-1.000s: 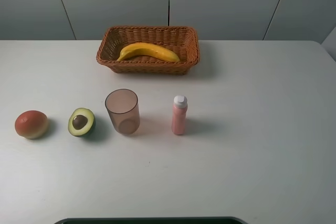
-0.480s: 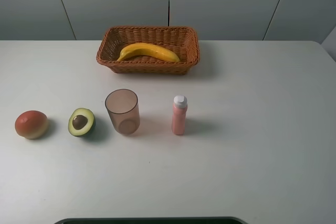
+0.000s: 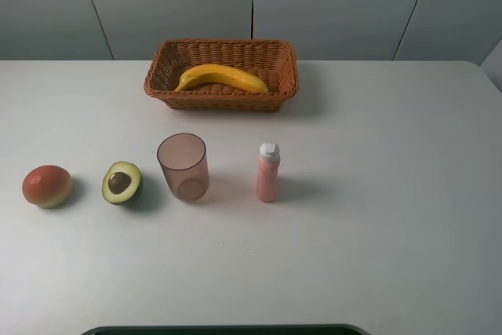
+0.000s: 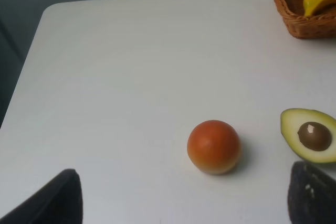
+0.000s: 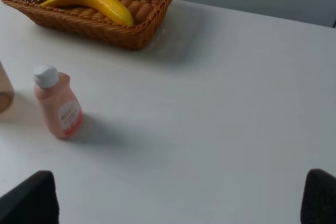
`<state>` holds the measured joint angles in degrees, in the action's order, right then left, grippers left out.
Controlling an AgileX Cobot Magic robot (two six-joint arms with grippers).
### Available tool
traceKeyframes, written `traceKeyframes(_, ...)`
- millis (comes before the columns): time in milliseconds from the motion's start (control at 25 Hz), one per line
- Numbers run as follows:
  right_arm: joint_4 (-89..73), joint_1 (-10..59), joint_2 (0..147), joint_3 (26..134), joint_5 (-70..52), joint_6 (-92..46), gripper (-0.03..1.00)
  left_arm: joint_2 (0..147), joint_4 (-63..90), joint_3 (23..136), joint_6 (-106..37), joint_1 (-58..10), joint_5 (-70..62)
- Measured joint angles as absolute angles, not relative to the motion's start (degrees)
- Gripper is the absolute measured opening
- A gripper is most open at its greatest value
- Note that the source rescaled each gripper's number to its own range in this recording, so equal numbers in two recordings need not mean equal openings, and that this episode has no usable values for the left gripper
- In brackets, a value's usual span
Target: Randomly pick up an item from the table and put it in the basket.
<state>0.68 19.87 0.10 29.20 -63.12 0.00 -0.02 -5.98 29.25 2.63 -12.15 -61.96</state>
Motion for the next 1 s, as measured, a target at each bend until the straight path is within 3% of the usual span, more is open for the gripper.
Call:
traceKeyframes(280, -0.77, 19.23, -0.03, 29.20, -62.98, 0.00, 1.00, -0.02, -5.98, 29.25, 2.63, -12.15, -61.96)
traceKeyframes(720, -0.99, 3.34, -0.03, 29.20, -62.98, 0.00, 1.00, -0.02, -5.98, 29.25, 2.63, -12.15, -61.96)
traceKeyframes(1000, -0.99, 1.93, -0.03, 29.20, -62.98, 0.00, 1.00, -0.02, -5.98, 29.25, 2.63, -12.15, -61.96)
